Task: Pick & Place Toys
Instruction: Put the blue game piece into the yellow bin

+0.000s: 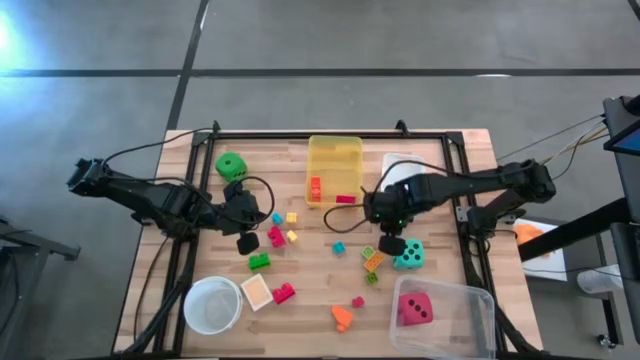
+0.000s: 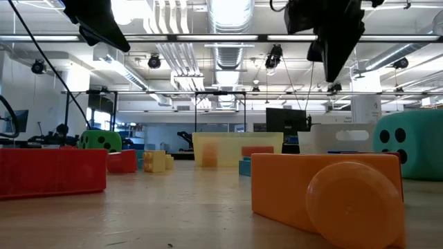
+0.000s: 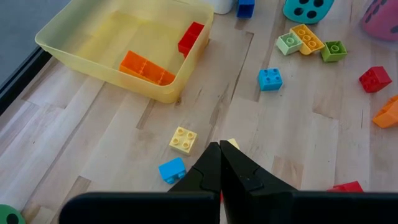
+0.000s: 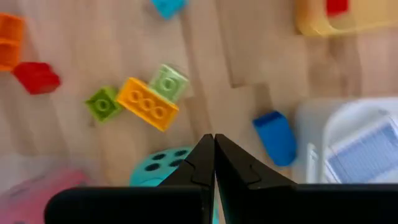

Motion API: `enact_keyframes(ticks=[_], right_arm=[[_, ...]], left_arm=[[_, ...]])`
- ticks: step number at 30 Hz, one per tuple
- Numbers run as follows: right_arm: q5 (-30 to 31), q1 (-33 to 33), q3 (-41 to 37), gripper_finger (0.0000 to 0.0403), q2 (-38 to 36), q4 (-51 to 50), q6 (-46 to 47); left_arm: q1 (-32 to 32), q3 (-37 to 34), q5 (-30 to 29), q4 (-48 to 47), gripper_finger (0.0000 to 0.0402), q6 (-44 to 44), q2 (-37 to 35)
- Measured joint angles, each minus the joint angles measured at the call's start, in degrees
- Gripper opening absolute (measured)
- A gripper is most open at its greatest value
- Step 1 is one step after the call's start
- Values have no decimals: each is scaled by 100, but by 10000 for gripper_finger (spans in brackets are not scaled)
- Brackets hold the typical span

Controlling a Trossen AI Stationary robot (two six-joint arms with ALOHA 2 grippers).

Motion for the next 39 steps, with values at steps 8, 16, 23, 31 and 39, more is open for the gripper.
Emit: enact_keyframes(ticks=[8, 16, 23, 31, 39], right_arm=[[-137, 429, -169, 9, 2, 1230, 633], [47, 466, -328, 9, 7, 1439, 1511], [60, 466, -683, 45, 8, 1716, 1675], [-13, 476, -1306, 165, 13, 2959, 2108], [-9, 503, -1544, 245, 11, 2968, 3648]], left_arm=[[0, 0, 0, 1, 0, 0, 0], [0, 0, 0, 1, 0, 0, 0], [1, -2, 0, 1, 0, 0, 0], [0, 0, 0, 1, 0, 0, 0], [-1, -1, 0, 1, 0, 0, 0]])
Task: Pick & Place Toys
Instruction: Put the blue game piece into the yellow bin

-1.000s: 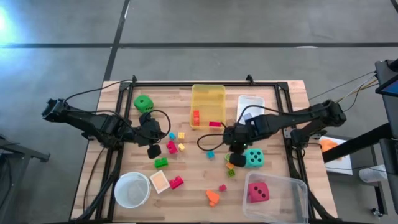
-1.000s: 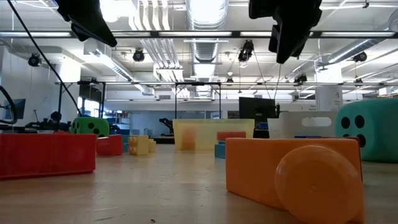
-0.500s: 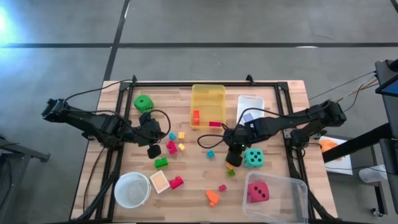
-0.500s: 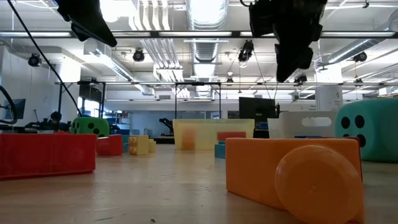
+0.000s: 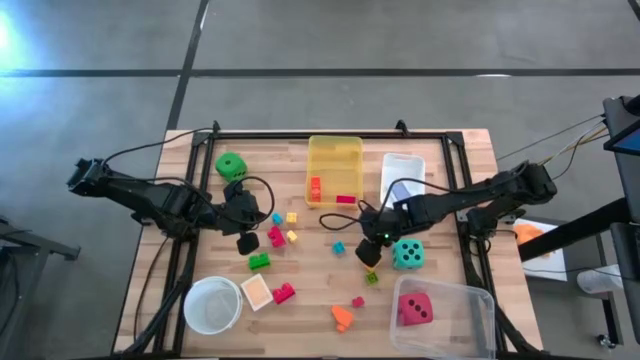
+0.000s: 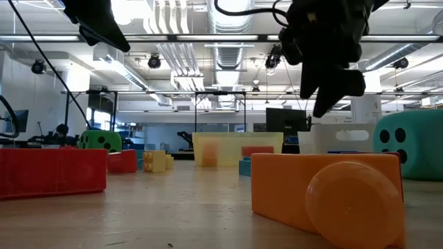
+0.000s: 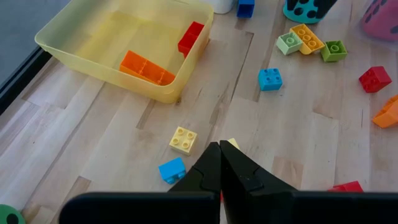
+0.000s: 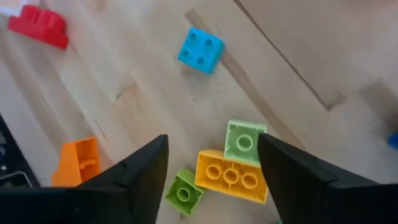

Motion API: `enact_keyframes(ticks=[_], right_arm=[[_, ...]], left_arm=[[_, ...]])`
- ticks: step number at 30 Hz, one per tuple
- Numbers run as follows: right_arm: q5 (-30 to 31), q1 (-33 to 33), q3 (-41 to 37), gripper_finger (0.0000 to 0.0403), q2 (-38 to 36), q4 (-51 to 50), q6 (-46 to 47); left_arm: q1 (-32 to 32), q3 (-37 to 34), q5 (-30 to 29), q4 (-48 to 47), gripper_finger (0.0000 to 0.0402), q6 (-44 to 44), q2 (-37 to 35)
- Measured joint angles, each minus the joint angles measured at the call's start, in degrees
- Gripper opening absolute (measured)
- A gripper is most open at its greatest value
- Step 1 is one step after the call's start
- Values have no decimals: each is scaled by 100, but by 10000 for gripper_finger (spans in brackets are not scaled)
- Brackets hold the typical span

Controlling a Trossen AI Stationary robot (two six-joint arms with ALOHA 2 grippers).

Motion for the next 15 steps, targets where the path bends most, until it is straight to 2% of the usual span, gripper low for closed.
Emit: enact_keyframes(ticks=[15], right_arm=[[77, 63, -55, 254, 80, -21, 376]], left_arm=[[1, 1, 0, 1, 0, 0, 0]])
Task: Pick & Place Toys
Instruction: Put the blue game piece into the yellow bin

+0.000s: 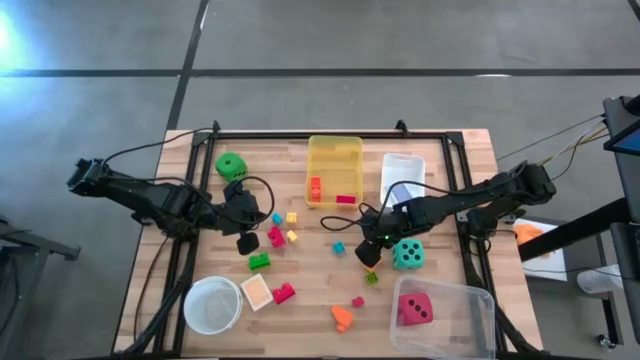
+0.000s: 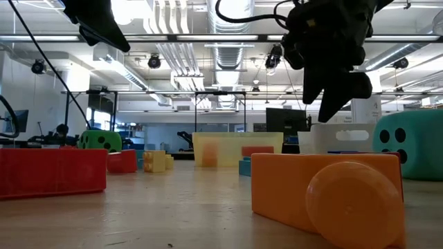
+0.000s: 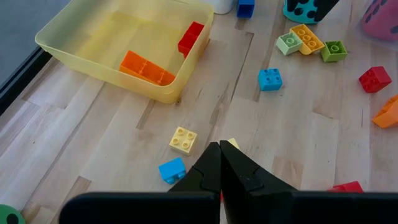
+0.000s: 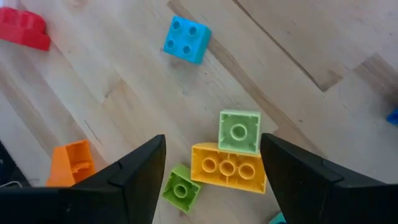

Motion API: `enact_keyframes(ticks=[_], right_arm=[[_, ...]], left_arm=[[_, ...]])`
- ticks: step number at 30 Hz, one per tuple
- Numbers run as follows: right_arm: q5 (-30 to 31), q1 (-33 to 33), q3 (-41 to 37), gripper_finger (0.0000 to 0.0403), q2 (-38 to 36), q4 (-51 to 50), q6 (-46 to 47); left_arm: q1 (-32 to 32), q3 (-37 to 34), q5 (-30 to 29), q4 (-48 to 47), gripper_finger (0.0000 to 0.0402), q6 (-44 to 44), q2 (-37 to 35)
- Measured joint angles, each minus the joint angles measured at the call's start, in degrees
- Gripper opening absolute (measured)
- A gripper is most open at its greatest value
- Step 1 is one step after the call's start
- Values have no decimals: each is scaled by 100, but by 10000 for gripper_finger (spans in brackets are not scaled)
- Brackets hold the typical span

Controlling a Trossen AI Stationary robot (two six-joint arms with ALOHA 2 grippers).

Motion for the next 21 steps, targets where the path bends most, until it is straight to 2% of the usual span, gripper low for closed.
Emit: enact_keyframes(ticks=[10, 15, 21], right_arm=[[8, -4, 42, 254, 30, 208, -879], [4, -4, 46, 254, 22, 207, -1055], [6, -4, 46, 254, 25, 426, -1358]], left_arm=[[2, 0, 0, 0, 0, 3, 0], [4, -2, -227, 256, 0, -58, 0], [8, 2, -143, 467, 0, -189, -2]])
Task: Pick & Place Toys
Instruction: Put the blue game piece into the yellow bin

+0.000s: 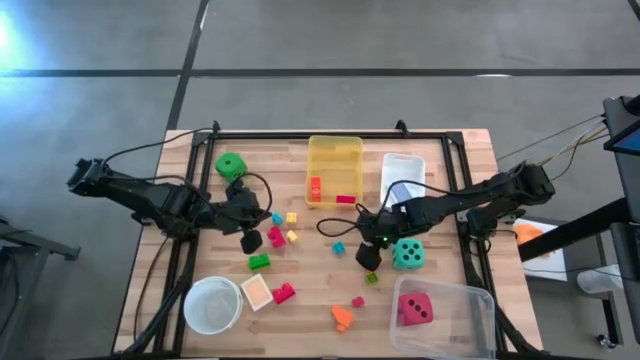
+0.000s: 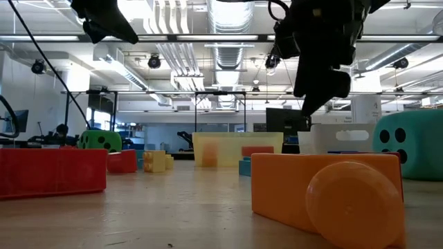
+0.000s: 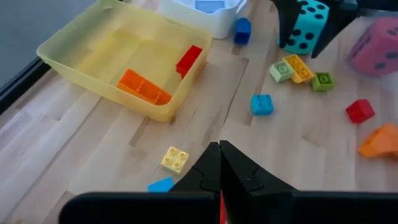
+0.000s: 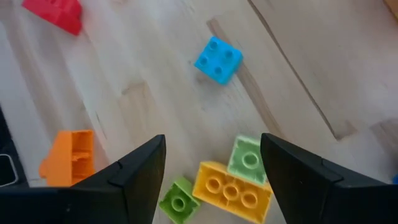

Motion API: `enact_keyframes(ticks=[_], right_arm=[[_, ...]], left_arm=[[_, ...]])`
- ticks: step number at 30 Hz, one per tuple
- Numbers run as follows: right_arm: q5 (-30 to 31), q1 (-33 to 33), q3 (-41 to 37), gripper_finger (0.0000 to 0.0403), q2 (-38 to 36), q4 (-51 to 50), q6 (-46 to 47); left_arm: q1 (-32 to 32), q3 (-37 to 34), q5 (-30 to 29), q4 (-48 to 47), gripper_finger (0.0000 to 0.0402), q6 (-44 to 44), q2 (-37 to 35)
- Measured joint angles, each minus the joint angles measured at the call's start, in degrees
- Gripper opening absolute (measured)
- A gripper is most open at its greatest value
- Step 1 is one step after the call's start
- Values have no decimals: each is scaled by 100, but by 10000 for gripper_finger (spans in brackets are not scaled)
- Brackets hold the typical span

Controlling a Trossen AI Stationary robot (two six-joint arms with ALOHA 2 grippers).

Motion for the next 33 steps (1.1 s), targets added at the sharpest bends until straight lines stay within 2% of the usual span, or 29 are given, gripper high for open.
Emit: enact_keyframes(ticks=[9, 12, 15, 22, 25, 29, 33], right_arm=[[-4, 0, 0, 254, -2, 194, -598], [66, 0, 0, 254, 26, 213, -695], [285, 0, 0, 254, 68, 220, -802], [332, -2, -4, 254, 85, 220, -850], [332, -4, -4, 254, 83, 221, -848], [330, 0, -11, 254, 116, 214, -826], [331, 0, -11, 254, 128, 228, -829]], left_arm=[[12, 2, 99, 83, 1, -309, 7], [126, 2, 109, -62, 14, -283, 11], [296, 2, 297, -243, 58, -257, 11], [573, 2, 466, -402, 207, 68, 26], [721, 2, 462, -416, 256, 43, 152], [1174, 2, 626, -587, 290, -1046, 583], [1647, 2, 1180, -948, 294, -1037, 1197]])
